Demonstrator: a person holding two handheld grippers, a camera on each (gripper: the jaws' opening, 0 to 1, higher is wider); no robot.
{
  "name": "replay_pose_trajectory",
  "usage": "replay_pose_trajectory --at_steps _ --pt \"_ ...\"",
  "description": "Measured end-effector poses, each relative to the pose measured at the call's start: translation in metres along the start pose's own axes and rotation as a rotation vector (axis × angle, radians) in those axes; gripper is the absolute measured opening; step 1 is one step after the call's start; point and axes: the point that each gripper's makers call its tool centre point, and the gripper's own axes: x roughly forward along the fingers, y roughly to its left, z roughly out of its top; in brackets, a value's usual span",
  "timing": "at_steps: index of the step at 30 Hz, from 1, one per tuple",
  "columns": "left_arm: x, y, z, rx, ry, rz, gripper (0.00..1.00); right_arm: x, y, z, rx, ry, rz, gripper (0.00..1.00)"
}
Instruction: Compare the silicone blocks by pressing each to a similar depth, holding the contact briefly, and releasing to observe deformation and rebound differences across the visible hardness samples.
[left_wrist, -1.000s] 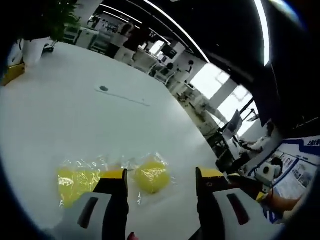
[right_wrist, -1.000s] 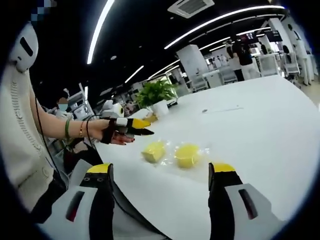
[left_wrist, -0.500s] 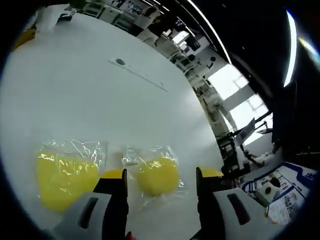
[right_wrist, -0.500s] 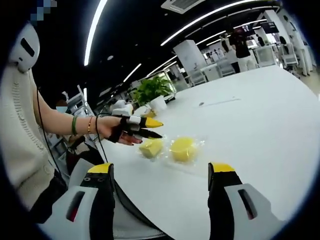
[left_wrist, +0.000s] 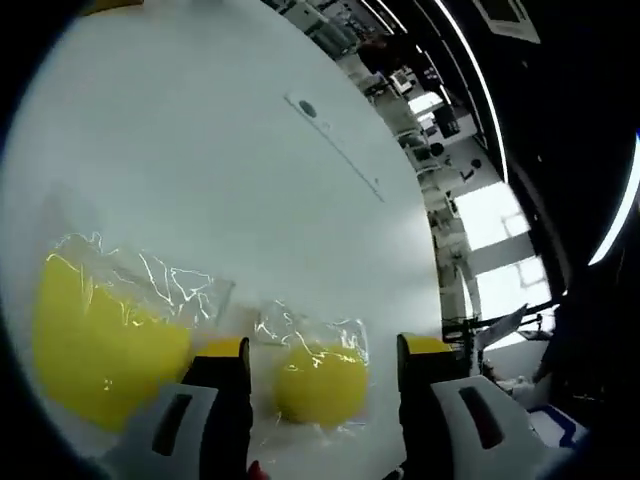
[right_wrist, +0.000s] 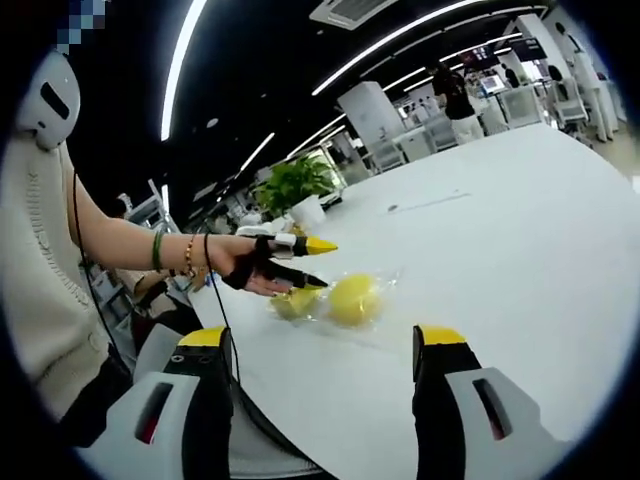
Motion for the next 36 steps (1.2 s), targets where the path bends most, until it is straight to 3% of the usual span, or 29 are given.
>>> replay_pose_trajectory --at_steps 13,22,26,31,34,36 --pt "0.018 0.014 -0.008 -0.006 0.009 0.082 0.48 -0.001 -0.005 -0.005 0.025 -0.009 0.005 0.66" --pt "0.018 0.028 -0.005 0.012 0.002 0.136 0.24 -0.004 -0.012 -0.008 0.040 -0.012 -0.002 0.64" --pt "0.020 0.030 -0.003 -0.012 -0.006 0.130 0.21 -0.005 -0.013 -0.011 0.048 -0.008 -0.006 0.64" --pt "0.022 0.031 -0.003 0.040 -0.004 0.138 0.15 -0.004 -0.015 -0.011 0.055 -0.006 -0.013 0.62" --pt "0.023 0.027 -0.001 0.069 -0.013 0.116 0.01 -0.003 -0.014 -0.010 0.054 -0.005 -0.009 0.62" --pt "0.026 0.023 -0.001 0.140 -0.001 0.107 0.00 -0.003 -0.013 -0.010 0.050 -0.005 -0.007 0.62"
